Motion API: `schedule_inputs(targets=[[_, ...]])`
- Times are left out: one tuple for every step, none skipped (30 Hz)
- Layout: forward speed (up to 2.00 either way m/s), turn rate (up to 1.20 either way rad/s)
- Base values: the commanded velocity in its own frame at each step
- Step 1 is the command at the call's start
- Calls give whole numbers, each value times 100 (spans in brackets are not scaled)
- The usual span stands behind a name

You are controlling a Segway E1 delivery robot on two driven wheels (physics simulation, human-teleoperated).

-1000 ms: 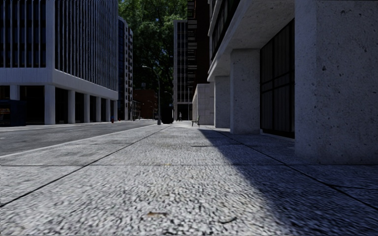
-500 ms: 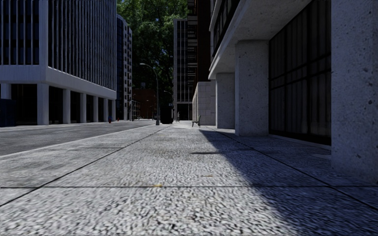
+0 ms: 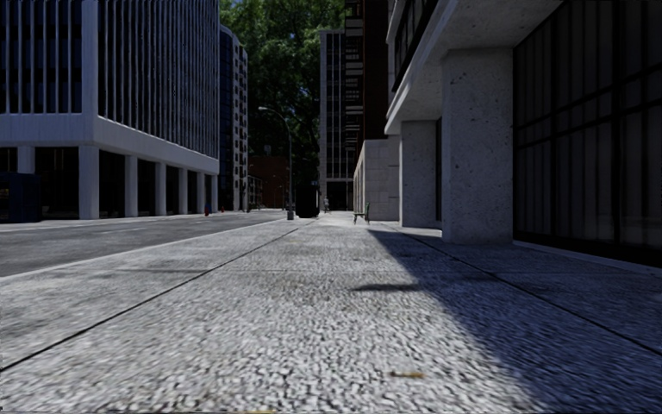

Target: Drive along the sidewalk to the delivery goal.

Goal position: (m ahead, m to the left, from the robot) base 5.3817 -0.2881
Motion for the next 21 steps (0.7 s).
schedule_inputs(targets=[[200,0],[200,0],[200,0],[200,0],[200,0],[200,0],[200,0],[200,0],[200,0],[200,0],[200,0],[200,0],[200,0],[200,0],[200,0],[200,0],[200,0],[200,0],[200,0],[200,0],[200,0]])
